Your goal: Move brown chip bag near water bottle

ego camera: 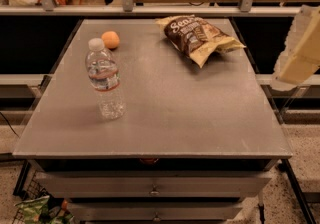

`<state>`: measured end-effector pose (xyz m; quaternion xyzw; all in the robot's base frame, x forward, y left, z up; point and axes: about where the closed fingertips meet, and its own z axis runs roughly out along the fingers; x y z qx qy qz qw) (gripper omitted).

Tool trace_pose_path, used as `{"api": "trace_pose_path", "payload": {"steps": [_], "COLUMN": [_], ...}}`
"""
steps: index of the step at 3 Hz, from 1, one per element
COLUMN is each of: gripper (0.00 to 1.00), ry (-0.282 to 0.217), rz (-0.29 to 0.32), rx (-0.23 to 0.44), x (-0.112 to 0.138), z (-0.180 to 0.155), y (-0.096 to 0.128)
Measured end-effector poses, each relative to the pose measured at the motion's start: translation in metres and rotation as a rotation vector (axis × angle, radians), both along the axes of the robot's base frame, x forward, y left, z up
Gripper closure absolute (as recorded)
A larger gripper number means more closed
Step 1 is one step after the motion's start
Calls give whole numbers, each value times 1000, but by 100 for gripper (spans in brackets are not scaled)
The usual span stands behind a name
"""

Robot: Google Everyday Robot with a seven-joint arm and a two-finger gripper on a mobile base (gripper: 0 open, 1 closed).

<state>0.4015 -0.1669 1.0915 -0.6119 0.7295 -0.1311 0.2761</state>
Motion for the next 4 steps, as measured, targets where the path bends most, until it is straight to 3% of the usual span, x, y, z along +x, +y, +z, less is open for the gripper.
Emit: {"api": "trace_pose_path", "payload": {"steps": [4], "gripper": [0], "ry": [0], "rz": [-1], "rx": [1], "x": [0], "z": [0], "y": [0]}}
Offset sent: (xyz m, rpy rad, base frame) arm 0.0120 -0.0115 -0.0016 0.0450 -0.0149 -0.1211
